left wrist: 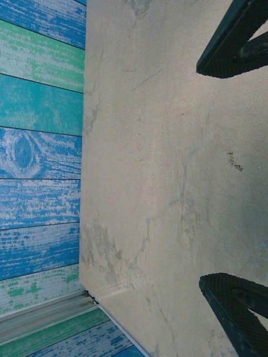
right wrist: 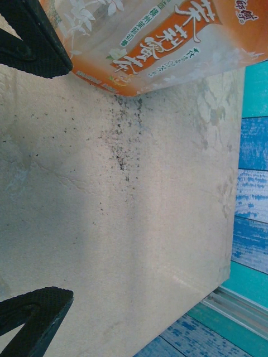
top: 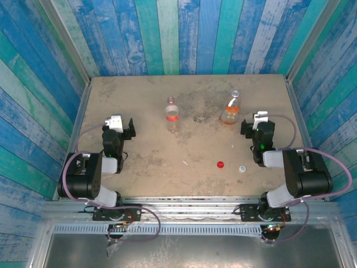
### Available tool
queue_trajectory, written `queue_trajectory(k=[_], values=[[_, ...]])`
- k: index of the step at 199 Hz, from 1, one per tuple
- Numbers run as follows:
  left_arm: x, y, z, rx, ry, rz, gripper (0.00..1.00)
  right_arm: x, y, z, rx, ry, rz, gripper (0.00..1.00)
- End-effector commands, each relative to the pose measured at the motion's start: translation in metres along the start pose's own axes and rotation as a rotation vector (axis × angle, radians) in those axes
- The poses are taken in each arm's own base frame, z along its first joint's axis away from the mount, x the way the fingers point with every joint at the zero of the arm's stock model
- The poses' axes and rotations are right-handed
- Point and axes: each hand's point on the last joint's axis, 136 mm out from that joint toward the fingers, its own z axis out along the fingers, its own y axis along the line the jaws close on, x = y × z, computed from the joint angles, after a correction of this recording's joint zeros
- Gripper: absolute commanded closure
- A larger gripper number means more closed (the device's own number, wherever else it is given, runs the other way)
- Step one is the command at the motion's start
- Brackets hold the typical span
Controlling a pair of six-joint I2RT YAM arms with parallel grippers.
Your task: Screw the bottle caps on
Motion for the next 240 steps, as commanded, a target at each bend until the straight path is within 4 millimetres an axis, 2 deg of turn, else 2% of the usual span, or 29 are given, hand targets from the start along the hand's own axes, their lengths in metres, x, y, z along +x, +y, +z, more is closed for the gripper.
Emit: queue_trajectory(k=[1, 69, 95, 121, 154, 157, 164, 187, 207, 223, 240], values=[[-0.001, 0.000, 0.004, 0.003, -0.003, -0.002, 0.06, -0.008, 0.000, 0.002, 0.006, -0.016, 0.003, 0.00], [-0.002, 0.000, 0.004, 0.004, -0.005, -0.001, 0.06, -0.009, -0.002, -0.001, 0.012, -0.024, 0.007, 0.00], [-0.003, -0.006, 0.004, 0.038, -0.004, 0.019, 0.06, -0.019, -0.003, -0.005, 0.010, -0.024, 0.006, 0.00], [-0.015, -0.010, 0.001, 0.034, 0.008, 0.035, 0.06, -0.030, -0.008, -0.014, 0.025, -0.040, 0.015, 0.00], [-0.037, -0.019, -0.010, 0.021, -0.006, 0.052, 0.06, -0.054, -0.013, -0.036, 0.026, -0.070, 0.032, 0.00], [-0.047, -0.021, -0.014, 0.023, -0.030, 0.049, 0.06, -0.057, -0.013, -0.038, 0.022, -0.074, 0.031, 0.00], [-0.054, -0.023, -0.019, 0.029, -0.042, 0.042, 0.06, -0.062, -0.013, -0.044, 0.016, -0.078, 0.031, 0.00], [-0.071, -0.037, -0.037, 0.063, -0.073, 0.016, 0.06, -0.082, -0.013, -0.064, -0.010, -0.098, 0.043, 0.00], [-0.081, -0.056, -0.053, 0.140, -0.103, 0.022, 0.06, -0.098, -0.008, -0.084, -0.062, -0.132, 0.057, 0.00], [-0.092, -0.085, -0.066, 0.261, -0.148, 0.054, 0.06, -0.110, 0.004, -0.099, -0.144, -0.149, 0.073, 0.00], [-0.099, -0.116, -0.078, 0.389, -0.201, 0.085, 0.06, -0.117, 0.027, -0.114, -0.248, -0.146, 0.062, 0.00]])
